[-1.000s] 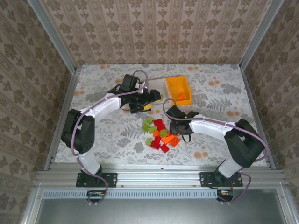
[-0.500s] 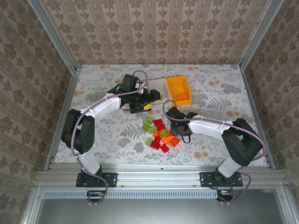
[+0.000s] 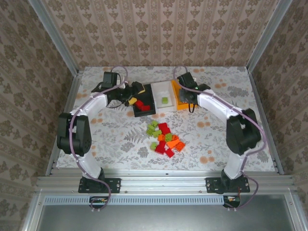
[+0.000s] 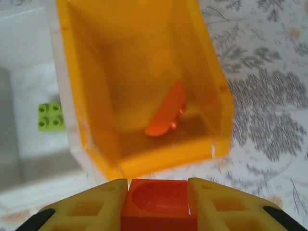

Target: Sort the legos into containers by color

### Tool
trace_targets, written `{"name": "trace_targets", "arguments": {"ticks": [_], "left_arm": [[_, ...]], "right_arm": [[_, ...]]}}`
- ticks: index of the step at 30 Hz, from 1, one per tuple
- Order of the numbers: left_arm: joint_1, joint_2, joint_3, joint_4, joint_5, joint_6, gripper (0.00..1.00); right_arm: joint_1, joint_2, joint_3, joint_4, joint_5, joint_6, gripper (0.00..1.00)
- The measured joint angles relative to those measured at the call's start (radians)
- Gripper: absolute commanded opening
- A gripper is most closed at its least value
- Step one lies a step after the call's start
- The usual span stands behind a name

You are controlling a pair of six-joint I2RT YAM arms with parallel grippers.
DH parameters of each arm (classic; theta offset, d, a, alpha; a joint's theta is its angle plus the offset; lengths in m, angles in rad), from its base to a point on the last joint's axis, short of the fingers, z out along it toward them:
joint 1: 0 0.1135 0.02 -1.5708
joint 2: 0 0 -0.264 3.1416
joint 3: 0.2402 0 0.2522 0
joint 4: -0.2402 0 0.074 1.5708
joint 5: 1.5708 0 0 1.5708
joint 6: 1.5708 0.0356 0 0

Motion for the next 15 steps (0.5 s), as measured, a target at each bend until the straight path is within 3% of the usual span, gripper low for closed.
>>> {"name": "trace_targets", "arguments": {"ticks": [3, 7, 11, 15], "left_arm": [[0.002, 0.0, 0.0, 0.0, 0.0, 0.0, 0.89], [-0.003, 0.0, 0.0, 0.0, 0.002, 0.0, 0.89], [-0.006, 0.0, 0.0, 0.005, 0.01, -0.004, 0.9], [-0.013, -0.001, 0.0, 0.012, 0.017, -0.012, 0.9]], "right_arm": [[-0.015, 0.119, 0.113, -0.026, -0.005, -0.026, 0.4], [-0.029, 0.184, 0.182, -0.059, -0.007, -0.042, 0.52], [-0.034, 0.165, 0.191, -0.076, -0.01, -0.056, 0.59], [-0.031, 0.042, 0.129, -0.064, -0.029, -0.053, 0.57]]}}
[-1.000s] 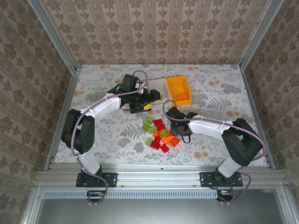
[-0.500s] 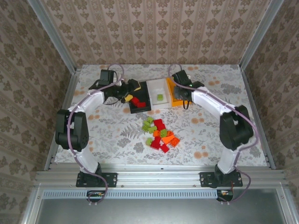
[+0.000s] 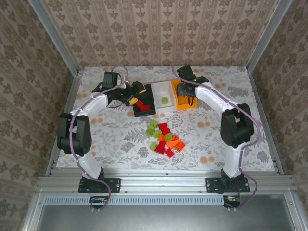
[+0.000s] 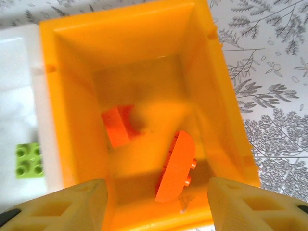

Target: Sort the legos into containers by color

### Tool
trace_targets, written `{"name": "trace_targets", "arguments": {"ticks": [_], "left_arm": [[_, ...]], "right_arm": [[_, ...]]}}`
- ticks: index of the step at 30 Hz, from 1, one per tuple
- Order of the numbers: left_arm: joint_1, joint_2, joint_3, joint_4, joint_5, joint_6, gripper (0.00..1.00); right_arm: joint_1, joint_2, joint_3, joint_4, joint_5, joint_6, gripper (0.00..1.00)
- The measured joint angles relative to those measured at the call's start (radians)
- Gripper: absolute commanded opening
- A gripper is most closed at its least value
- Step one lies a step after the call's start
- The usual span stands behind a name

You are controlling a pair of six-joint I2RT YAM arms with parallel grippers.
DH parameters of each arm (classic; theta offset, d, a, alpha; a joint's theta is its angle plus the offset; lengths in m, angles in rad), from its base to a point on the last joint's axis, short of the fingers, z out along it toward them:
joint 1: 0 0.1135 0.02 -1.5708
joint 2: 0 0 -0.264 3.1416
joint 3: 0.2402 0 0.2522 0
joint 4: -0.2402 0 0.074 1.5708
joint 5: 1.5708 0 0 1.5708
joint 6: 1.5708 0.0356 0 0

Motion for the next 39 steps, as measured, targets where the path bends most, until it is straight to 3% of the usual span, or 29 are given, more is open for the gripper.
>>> {"name": "trace_targets", "arguments": {"ticks": [4, 7, 10, 13, 19, 25, 29, 39], "left_arm": [[-0.023, -0.003, 0.0, 0.0, 0.0, -0.005, 0.9], [-0.067, -0.005, 0.0, 0.011, 0.008, -0.012, 0.9], [-0.107, -0.005, -0.001, 0.023, 0.026, -0.023, 0.91], [-0.123, -0.005, -0.001, 0.03, 0.037, -0.026, 0.91], [-0.071, -0.005, -0.004, 0.034, 0.037, -0.033, 0.91], [-0.068, -0.005, -0.004, 0.038, 0.037, -0.039, 0.91], [-0.077, -0.005, -0.004, 0.043, 0.04, -0.042, 0.91], [-0.091, -0.005, -0.004, 0.051, 0.042, -0.042, 0.91]], "right_arm": [[0.047, -0.214, -0.153, 0.029, -0.015, 0.009, 0.56], [0.17, -0.343, -0.291, 0.037, -0.019, 0.023, 0.55], [0.291, -0.361, -0.411, 0.05, -0.063, 0.06, 0.57], [0.345, -0.322, -0.485, 0.042, -0.098, 0.091, 0.58], [0.387, -0.259, -0.514, 0.033, -0.12, 0.128, 0.59], [0.417, -0.295, -0.637, 0.031, -0.144, 0.151, 0.77], [0.433, -0.323, -0.665, 0.029, -0.162, 0.13, 0.83], [0.435, -0.357, -0.671, 0.03, -0.181, 0.1, 0.85]]}}
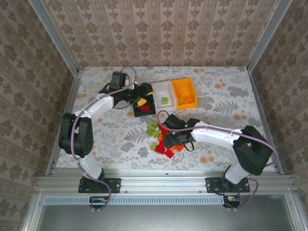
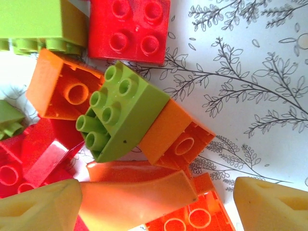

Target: Sort the legos into containers by color

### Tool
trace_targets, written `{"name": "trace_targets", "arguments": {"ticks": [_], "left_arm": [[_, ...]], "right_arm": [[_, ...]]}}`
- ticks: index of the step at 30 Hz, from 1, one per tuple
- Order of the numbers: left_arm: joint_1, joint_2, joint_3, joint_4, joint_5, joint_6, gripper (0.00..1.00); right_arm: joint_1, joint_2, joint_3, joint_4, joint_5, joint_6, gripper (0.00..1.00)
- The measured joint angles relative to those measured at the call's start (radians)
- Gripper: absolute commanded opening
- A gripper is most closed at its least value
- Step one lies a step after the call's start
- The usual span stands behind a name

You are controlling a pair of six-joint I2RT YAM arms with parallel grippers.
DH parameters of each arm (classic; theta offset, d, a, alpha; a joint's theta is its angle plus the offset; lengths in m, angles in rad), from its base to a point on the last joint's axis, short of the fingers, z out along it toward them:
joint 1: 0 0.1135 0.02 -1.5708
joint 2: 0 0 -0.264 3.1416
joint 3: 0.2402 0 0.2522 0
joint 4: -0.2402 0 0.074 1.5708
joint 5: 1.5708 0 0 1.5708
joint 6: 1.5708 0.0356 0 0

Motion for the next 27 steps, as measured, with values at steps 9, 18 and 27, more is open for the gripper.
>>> {"name": "trace_targets", "arguments": {"ticks": [9, 18, 27], "left_arm": [[0.0, 0.0, 0.0, 0.0, 0.004, 0.0, 0.91], [-0.013, 0.0, 0.0, 0.0, 0.007, 0.0, 0.91], [-0.019, 0.005, 0.0, 0.0, 0.007, 0.0, 0.91]], "right_arm": [[0.024, -0.034, -0.014, -0.016, -0.087, -0.067, 0.87], [0.058, 0.043, 0.003, -0.068, -0.018, -0.135, 0.89], [0.05, 0.11, 0.064, -0.07, 0.08, -0.19, 0.85]]}}
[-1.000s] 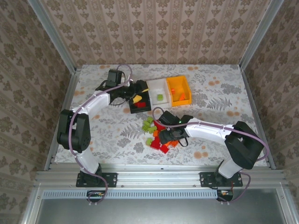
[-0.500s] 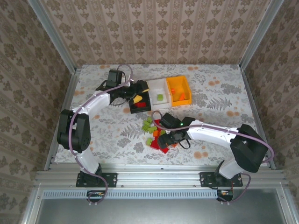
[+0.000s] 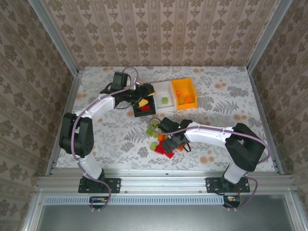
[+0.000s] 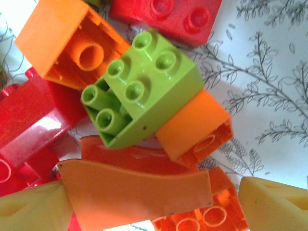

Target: Sort the legos into containers by color

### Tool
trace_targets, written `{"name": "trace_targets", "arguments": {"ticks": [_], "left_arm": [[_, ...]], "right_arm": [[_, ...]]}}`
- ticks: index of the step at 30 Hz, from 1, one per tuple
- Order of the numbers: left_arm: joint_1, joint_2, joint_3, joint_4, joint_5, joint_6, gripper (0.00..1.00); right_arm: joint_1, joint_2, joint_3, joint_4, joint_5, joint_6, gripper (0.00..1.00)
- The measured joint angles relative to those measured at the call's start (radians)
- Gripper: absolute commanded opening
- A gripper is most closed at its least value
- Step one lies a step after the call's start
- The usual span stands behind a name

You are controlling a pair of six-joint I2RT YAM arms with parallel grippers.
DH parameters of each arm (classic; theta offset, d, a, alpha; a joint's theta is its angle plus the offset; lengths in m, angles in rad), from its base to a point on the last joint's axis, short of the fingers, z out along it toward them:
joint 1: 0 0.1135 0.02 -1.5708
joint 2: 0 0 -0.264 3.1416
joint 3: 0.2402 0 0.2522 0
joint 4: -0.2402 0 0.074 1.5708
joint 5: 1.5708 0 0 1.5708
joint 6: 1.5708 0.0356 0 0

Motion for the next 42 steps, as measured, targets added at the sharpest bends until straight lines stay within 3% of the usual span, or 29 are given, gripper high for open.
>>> {"name": "trace_targets", "arguments": {"ticks": [6, 18, 24, 29, 36, 42], "left_arm": [[0.0, 0.002, 0.0, 0.0, 0.0, 0.0, 0.91], [0.0, 0.002, 0.0, 0.0, 0.0, 0.0, 0.91], [0.0, 0.002, 0.0, 0.0, 0.0, 0.0, 0.91], [0.0, 0.002, 0.0, 0.0, 0.0, 0.0, 0.91], [0.0, 0.002, 0.0, 0.0, 0.0, 0.0, 0.91], [0.0, 0.002, 0.0, 0.0, 0.0, 0.001, 0.91]], "right_arm": [[-0.037, 0.005, 0.0, 0.001, 0.011, -0.012, 0.78], [-0.046, 0.005, -0.029, 0.051, -0.046, 0.033, 0.82], [-0.046, 0.005, -0.032, 0.06, -0.039, 0.041, 0.71], [-0.046, 0.006, -0.032, 0.063, -0.034, 0.044, 0.68], [-0.046, 0.006, -0.035, 0.068, -0.025, 0.045, 0.77], [-0.046, 0.006, -0.05, 0.082, -0.023, 0.045, 0.74]]}}
